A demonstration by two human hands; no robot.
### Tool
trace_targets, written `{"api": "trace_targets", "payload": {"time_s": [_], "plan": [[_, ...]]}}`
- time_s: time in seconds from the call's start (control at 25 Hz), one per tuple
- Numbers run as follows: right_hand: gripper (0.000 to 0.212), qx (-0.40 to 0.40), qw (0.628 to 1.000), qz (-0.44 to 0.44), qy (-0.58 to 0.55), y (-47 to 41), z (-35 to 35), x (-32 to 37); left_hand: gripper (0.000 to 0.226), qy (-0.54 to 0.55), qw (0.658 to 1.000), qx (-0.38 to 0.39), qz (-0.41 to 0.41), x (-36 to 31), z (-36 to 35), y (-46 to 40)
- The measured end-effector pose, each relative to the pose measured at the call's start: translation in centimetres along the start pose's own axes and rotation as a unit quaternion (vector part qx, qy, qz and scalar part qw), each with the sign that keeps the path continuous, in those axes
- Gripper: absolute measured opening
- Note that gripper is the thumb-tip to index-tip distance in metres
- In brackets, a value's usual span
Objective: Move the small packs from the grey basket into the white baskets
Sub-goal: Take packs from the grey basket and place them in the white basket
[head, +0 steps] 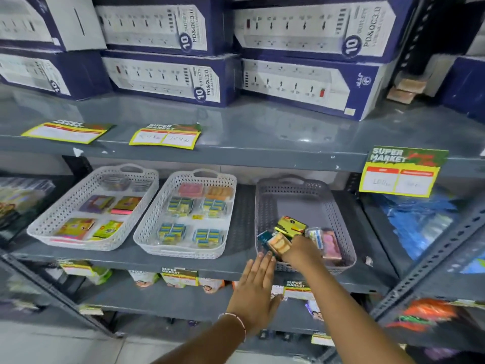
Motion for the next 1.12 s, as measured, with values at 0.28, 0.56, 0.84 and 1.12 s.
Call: {"api": "trace_targets", "payload": {"time_s": [0.28,0.56,0.84,1.12], "plan": [[0.014,0.003,1.000,-0.030,-0.008,-0.9,-0.8,-0.5,0.074,0.007,1.000,-0.001,-0.016,0.1,0.2,0.1],[0.023,-0.046,0.993,0.068,-0.089,-1.3,2.9,4.9,0.076,0.038,0.995,-0.071,0.065,7.3,3.7,1.9],[0.025,-0.048,0.966,0.252,0.012,-5.1,2.1,23.5,0.064,0.018,0.996,-0.027,0.086,16.2,5.3,5.3],[0.039,0.016,0.973,0.212,0.084,-12.5,-3.6,28.0,0.060,-0.002,0.997,-0.053,0.055,17.7,4.8,6.0]]}}
Point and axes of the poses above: each hand's wrist, its own y-axis away from the middle knuckle, its own z-axis out of the back of the hand, x = y × z, the point moved 8 cm from there along -y, towards the middle knuckle
